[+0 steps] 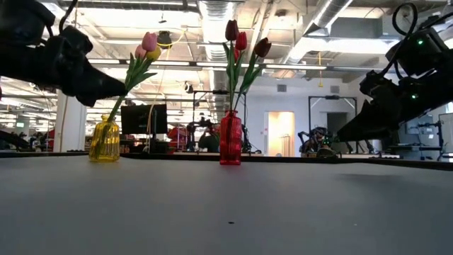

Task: Sort flowers into vase by color
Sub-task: Return to Home Position

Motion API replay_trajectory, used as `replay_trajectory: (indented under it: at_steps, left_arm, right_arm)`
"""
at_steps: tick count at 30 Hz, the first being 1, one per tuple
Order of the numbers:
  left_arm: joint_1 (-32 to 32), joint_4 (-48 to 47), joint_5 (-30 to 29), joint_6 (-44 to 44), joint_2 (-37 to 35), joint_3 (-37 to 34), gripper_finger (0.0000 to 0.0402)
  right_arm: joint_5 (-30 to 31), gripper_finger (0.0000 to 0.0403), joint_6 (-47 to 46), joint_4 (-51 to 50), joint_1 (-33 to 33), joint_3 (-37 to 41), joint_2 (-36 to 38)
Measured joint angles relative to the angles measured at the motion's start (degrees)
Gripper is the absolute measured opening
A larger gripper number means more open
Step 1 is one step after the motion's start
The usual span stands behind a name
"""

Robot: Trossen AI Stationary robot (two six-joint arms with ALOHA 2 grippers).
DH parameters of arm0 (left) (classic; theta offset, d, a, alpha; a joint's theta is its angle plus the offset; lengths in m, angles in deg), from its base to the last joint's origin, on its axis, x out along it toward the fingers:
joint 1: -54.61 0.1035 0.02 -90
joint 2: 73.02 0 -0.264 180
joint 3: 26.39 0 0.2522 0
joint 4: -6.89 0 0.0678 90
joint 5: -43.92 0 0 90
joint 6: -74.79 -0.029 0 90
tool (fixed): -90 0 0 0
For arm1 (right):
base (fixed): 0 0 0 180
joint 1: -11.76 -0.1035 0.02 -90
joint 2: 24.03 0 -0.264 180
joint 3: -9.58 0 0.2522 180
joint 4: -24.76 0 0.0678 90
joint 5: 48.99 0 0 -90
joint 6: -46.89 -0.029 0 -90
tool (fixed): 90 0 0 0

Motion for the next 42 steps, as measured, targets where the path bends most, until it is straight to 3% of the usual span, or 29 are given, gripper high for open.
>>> replay_trajectory:
  at_steps: [9,15,42]
  left_arm:
    - [0.0,-1.4,0.32,-0.13,0.13,-0.04,0.0129]
    - [0.0,-1.4,0.33,4.74,0.13,-0.07,0.0129]
    - [0.01,-1.4,0.35,3.99,0.13,-0.15,0.0129]
  right_arm:
    - [0.0,0.0234,0.0,0.04,0.0,0.04,0.0]
    - [-0.01,0.0234,0.0,0.04,0.0,0.07,0.0]
    - [-0.07,0.0234,0.0,0.04,0.01,0.09,0.0]
